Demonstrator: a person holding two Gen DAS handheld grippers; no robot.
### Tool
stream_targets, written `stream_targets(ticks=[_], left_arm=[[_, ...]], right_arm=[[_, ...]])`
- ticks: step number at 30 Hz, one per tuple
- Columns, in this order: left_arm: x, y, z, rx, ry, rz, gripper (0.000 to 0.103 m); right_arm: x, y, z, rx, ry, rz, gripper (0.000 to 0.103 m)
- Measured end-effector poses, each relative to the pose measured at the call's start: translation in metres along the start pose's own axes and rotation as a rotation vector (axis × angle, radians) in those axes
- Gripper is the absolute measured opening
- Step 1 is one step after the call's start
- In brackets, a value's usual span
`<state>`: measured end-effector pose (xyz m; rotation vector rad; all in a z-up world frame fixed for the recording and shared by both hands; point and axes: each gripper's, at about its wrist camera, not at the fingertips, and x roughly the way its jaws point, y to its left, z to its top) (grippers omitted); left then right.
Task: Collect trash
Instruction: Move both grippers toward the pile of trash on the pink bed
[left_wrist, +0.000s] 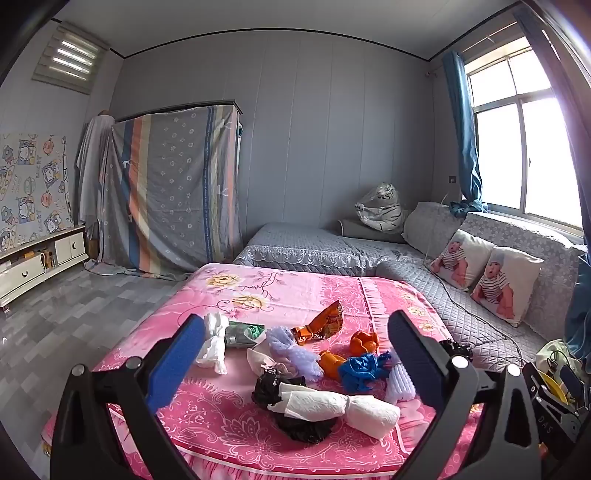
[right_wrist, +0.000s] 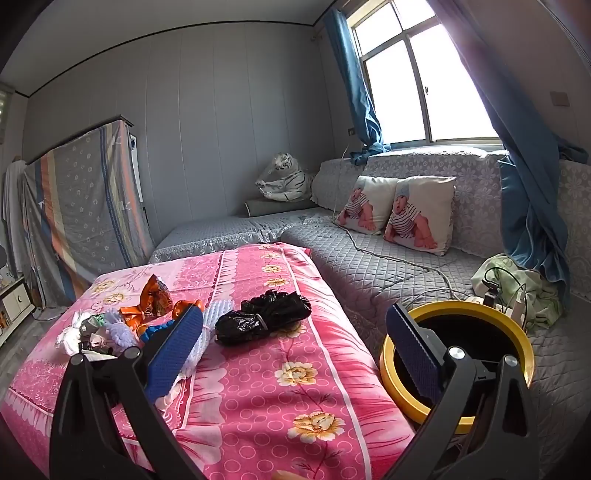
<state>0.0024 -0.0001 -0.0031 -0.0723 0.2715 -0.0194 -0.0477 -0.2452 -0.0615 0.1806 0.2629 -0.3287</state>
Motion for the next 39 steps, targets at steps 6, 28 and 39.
stream_targets(ticks=[6,28,39], left_arm=[[0.0,0.0,0.002,-0.001,0.004,-0.007,0.096],[0.01,0.004,0.002,-0.01,0.044,-0.033,0.096],[0.045,0.051,0.003,-0.1,0.111,0.001,0.096]], right_arm=[[0.0,0.0,0.0,0.002,0.0,0.0,0.095],[-0.001,0.001,0.001,0.0,-0.004,-0.002,0.095],[0.029,-0.014,0.011,0.05,0.011,0.047,0.095]])
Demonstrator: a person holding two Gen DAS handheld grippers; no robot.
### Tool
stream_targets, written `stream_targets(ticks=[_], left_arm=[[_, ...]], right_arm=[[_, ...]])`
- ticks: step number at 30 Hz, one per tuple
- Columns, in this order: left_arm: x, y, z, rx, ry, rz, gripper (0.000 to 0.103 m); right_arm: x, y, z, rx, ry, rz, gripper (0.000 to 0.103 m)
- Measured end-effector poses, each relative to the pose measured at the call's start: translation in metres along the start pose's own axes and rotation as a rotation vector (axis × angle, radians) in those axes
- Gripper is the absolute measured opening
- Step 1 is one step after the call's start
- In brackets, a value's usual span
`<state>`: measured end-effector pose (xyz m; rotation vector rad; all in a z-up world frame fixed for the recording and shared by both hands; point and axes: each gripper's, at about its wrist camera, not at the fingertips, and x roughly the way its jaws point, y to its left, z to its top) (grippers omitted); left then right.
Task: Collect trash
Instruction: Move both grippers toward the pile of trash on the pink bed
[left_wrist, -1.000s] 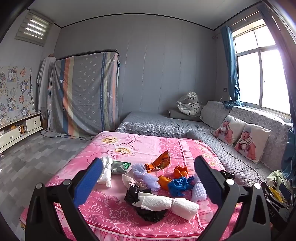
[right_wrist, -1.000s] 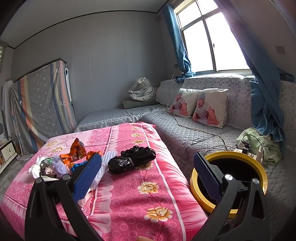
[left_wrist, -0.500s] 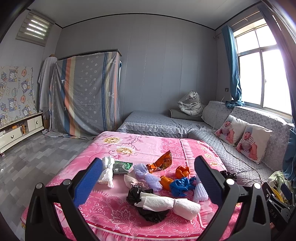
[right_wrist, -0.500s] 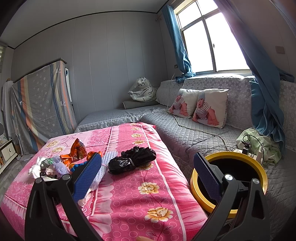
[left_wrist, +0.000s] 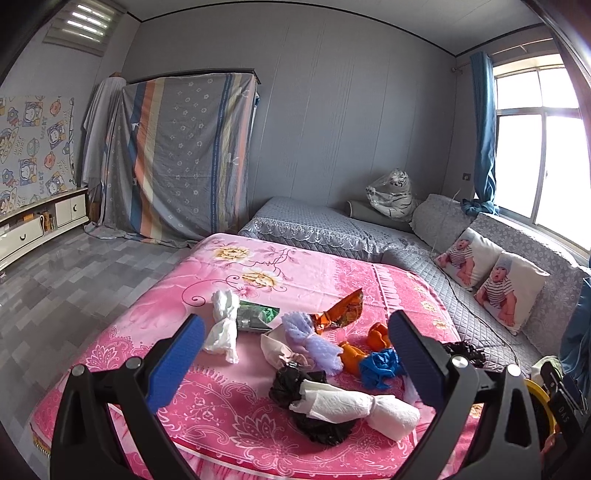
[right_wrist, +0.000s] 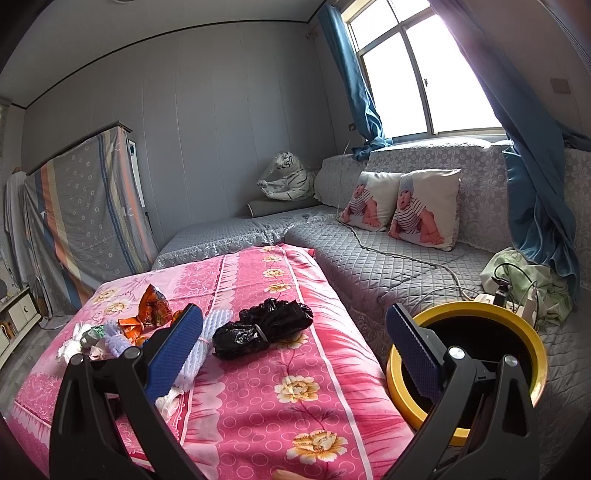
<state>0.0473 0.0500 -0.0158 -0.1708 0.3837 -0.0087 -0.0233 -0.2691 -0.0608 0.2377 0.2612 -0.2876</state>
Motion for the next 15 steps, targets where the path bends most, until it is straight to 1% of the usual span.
stream_targets(ticks=[2,4,5,6,8,9,12,15], left_arm=[[0.01,0.013,0.001,-0.007,0.019,-0.028,0.096],[0.021,0.027,0.0,-0.017,0.039,-0.067,0.096],[0.027,0.036,-0.001,-0.024,0.052,-0.075,0.096],[0.032,0.042,-0.002,-0.023,0.063,-0.077,0.096],[0.045,0.053,-0.006,0.003,0.097,-0.046,0.096],[0.051,0.057,-0.008,0.02,0.113,-0.035,0.096],[0.069,0.065,-0.018,0.039,0.158,-0.05,0.096],[0.094,0.073,-0.022,0.055,0.215,-0.059,0.096]], right_arm=[[0.013,-0.003,0.005,0.01,0.01,0.047,0.095],[0.032,-0.008,0.01,0.032,0.04,0.084,0.095],[0.041,-0.011,0.014,0.044,0.049,0.102,0.095],[0.05,-0.012,0.016,0.041,0.048,0.102,0.095],[0.071,-0.008,0.019,-0.011,0.054,0.075,0.095],[0.082,-0.007,0.019,-0.035,0.079,0.068,0.095],[0.11,-0.005,0.014,-0.051,0.144,0.076,0.095],[0.14,-0.005,0.009,-0.064,0.232,0.116,0.095]])
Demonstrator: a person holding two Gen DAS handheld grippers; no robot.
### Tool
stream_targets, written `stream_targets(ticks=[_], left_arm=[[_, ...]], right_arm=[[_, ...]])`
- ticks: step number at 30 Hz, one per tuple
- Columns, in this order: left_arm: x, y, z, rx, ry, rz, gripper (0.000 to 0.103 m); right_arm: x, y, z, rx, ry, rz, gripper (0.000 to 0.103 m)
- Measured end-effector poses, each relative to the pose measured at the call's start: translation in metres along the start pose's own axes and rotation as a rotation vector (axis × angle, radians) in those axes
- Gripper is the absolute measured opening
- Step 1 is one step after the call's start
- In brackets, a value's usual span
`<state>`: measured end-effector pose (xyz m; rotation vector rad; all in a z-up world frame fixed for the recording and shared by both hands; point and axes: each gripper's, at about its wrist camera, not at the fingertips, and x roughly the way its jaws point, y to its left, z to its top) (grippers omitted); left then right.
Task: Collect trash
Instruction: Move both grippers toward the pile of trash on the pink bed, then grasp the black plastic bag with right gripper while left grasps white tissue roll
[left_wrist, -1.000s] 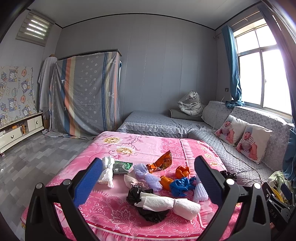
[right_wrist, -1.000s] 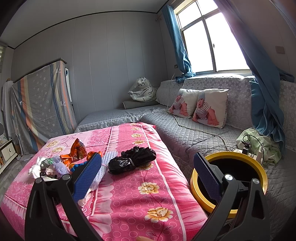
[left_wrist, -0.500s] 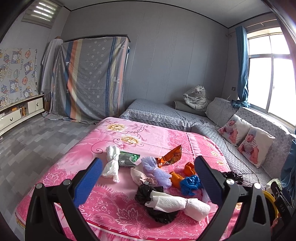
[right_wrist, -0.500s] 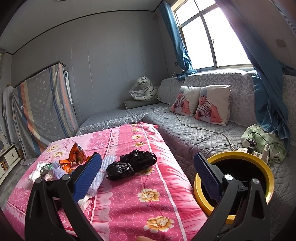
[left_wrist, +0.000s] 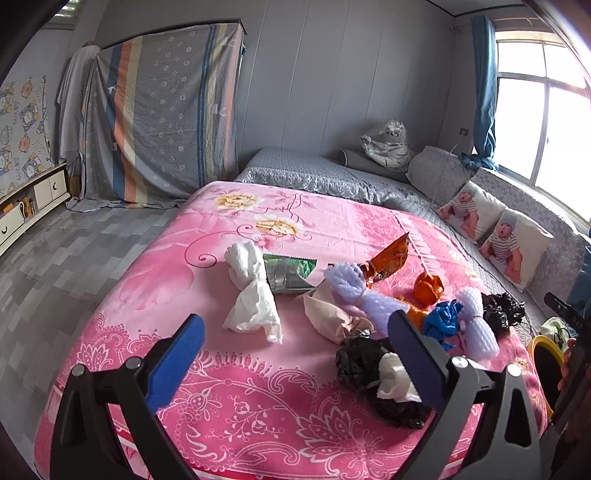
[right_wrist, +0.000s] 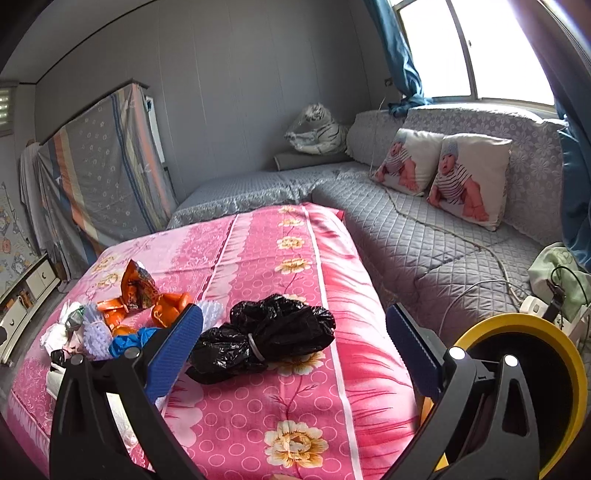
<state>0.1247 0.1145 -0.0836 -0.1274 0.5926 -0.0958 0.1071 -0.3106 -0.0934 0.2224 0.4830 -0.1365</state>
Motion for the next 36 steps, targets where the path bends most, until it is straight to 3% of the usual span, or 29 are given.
stream_targets(ticks=[7,16,28,31,36], left_arm=[[0.062,0.033,0.015,-0.073,0.125,0.01,0.096],[0.11,0.032,0.022,0.024,0.23,0.038,0.096],[0.14,0.051,0.024,-0.03,0.272,0.089,0.095],[0.145,0.052,0.025,-0.037,0.282,0.082,0.083],[0.169,0.058,0.023,-0.06,0.35,0.068,0.069]], right_arm=[[0.032,0.004,-0.005,-0.034,0.086,0.039,0.095],[0.062,0.002,-0.002,-0.114,0.177,0.06,0.095],[0.105,0.011,0.005,-0.145,0.291,0.092,0.095],[0.111,0.014,0.002,-0.159,0.304,0.083,0.092],[0.121,0.016,-0.002,-0.161,0.348,0.084,0.077]])
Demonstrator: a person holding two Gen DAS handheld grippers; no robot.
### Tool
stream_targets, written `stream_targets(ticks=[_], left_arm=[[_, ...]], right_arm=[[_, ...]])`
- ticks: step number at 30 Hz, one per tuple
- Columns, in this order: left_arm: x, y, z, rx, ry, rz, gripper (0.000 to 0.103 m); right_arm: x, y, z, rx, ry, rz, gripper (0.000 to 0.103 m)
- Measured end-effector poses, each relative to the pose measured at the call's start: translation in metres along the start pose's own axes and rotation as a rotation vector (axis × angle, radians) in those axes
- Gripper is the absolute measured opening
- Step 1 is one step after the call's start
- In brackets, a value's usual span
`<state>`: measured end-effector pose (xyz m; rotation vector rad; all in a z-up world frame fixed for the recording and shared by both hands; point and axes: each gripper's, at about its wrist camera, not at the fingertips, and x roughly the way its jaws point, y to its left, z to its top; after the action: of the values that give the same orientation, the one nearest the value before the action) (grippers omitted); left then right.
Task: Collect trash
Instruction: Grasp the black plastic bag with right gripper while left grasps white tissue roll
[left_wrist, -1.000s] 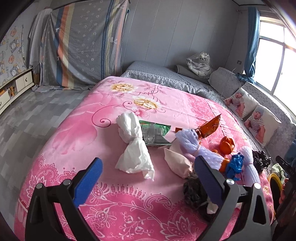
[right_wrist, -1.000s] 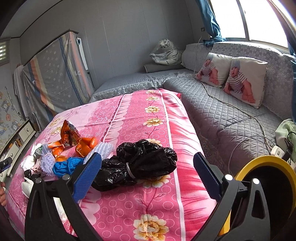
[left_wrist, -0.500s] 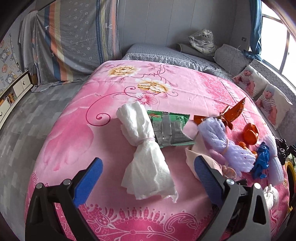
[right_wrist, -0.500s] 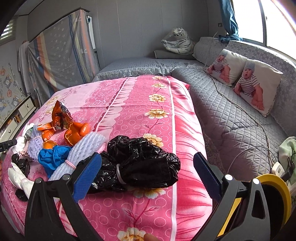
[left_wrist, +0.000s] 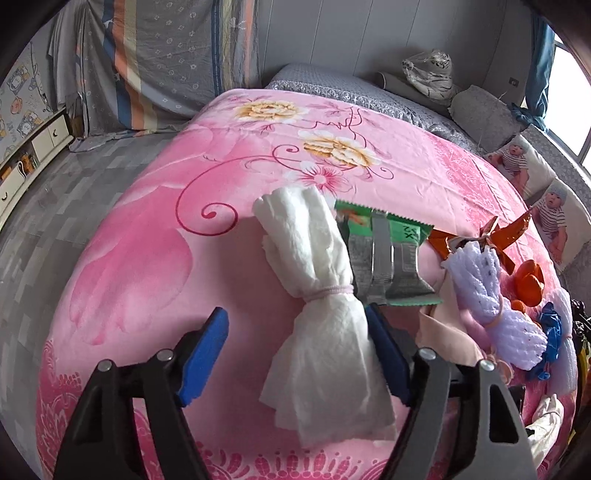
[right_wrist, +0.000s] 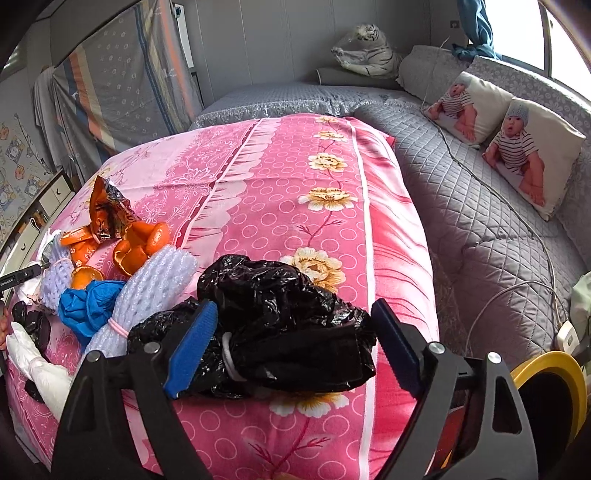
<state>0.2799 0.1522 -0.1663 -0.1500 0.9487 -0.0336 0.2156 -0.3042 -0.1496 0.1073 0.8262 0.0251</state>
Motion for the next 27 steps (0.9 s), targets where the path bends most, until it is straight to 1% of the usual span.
stream_targets(ticks=[1,2,3,4,5,6,9,10,12,17,19,21,27], left_arm=[[0.004,-0.001,0.0,0.001,0.008,0.006,0.065],[0.006,-0.002,0.0,0.005,0.008,0.014,0.058],[0.006,-0.004,-0.001,0.009,0.004,0.016,0.052],[0.006,-0.003,0.0,0.002,0.004,0.008,0.034],[0.006,-0.002,0.0,-0.014,0.007,-0.013,0.024],[0.005,-0.001,0.0,-0.027,0.007,-0.026,0.024],[0.002,-0.001,-0.002,-0.019,-0.002,-0.021,0.022],[0.0,0.0,-0.003,-0.023,-0.002,-0.026,0.021],[-0.005,0.003,-0.004,-0.034,-0.012,-0.036,0.021],[-0.021,0.005,-0.005,-0.039,-0.055,-0.044,0.02],[-0.032,0.005,-0.005,-0.04,-0.085,-0.063,0.02],[-0.045,0.003,-0.006,-0.028,-0.119,-0.062,0.02],[-0.084,-0.005,-0.009,-0.03,-0.204,-0.114,0.02]], right_arm=[[0.002,0.0,0.0,0.003,0.007,0.002,0.074],[0.003,0.0,0.0,0.005,0.012,-0.001,0.072],[0.003,0.0,0.0,0.003,0.014,-0.005,0.066],[0.003,0.0,0.0,0.003,0.017,-0.009,0.059],[0.003,-0.001,0.0,0.007,0.021,-0.005,0.054],[0.004,-0.001,0.0,0.009,0.027,-0.003,0.043],[0.004,0.001,-0.002,-0.002,0.041,-0.002,0.03],[0.002,0.002,-0.002,-0.004,0.031,-0.005,0.025],[-0.006,0.005,-0.002,-0.007,0.001,-0.019,0.019],[-0.032,0.006,0.001,0.024,-0.075,-0.006,0.016],[-0.045,0.006,0.003,0.042,-0.104,-0.004,0.016],[-0.06,0.006,0.004,0.051,-0.137,-0.001,0.016],[-0.098,0.009,0.003,0.056,-0.2,0.022,0.016]])
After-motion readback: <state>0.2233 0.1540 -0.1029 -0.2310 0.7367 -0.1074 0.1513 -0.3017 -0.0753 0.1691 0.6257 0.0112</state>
